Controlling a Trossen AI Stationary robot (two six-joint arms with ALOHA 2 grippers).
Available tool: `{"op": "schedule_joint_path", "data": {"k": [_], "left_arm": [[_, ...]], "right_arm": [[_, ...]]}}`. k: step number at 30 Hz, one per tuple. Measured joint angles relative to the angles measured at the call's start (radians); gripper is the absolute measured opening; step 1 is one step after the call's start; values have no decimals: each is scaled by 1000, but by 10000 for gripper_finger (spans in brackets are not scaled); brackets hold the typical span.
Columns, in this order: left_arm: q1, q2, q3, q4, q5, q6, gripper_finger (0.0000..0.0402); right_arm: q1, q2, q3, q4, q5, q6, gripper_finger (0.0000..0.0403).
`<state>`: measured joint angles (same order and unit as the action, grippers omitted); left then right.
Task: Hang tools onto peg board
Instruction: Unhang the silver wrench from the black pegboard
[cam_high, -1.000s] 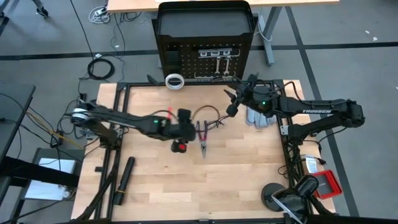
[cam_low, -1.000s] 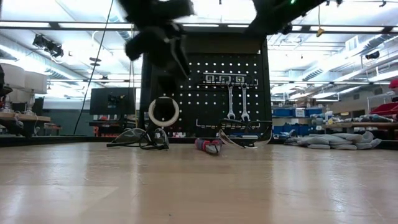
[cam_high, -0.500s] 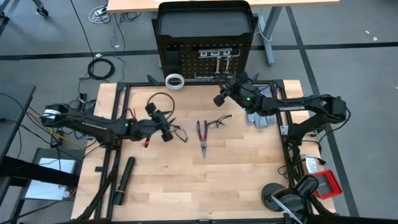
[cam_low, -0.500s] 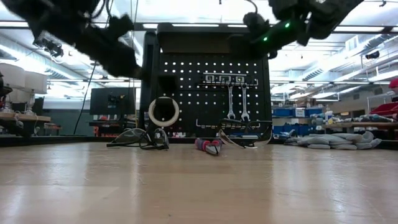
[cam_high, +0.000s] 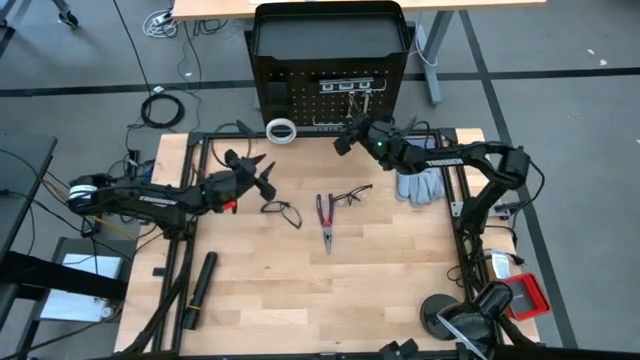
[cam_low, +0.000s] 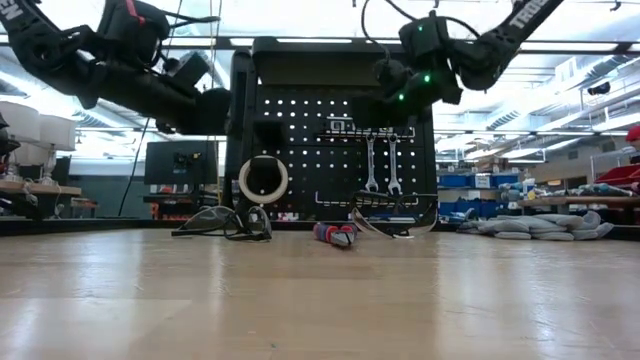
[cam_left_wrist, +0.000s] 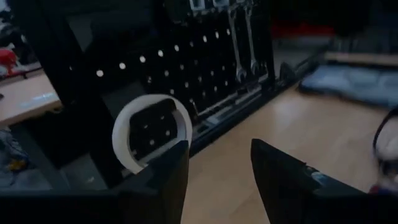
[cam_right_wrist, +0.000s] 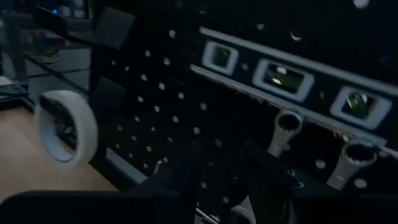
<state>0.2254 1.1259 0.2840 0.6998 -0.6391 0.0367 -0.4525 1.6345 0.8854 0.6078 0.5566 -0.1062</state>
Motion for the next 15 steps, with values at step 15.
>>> {"op": "schedule_joint_path", "data": {"k": [15], "left_arm": [[22,12,-26,66,-77,-65,177]], "right_arm": [[-33,48,-348,684,-81,-180,136]]}}
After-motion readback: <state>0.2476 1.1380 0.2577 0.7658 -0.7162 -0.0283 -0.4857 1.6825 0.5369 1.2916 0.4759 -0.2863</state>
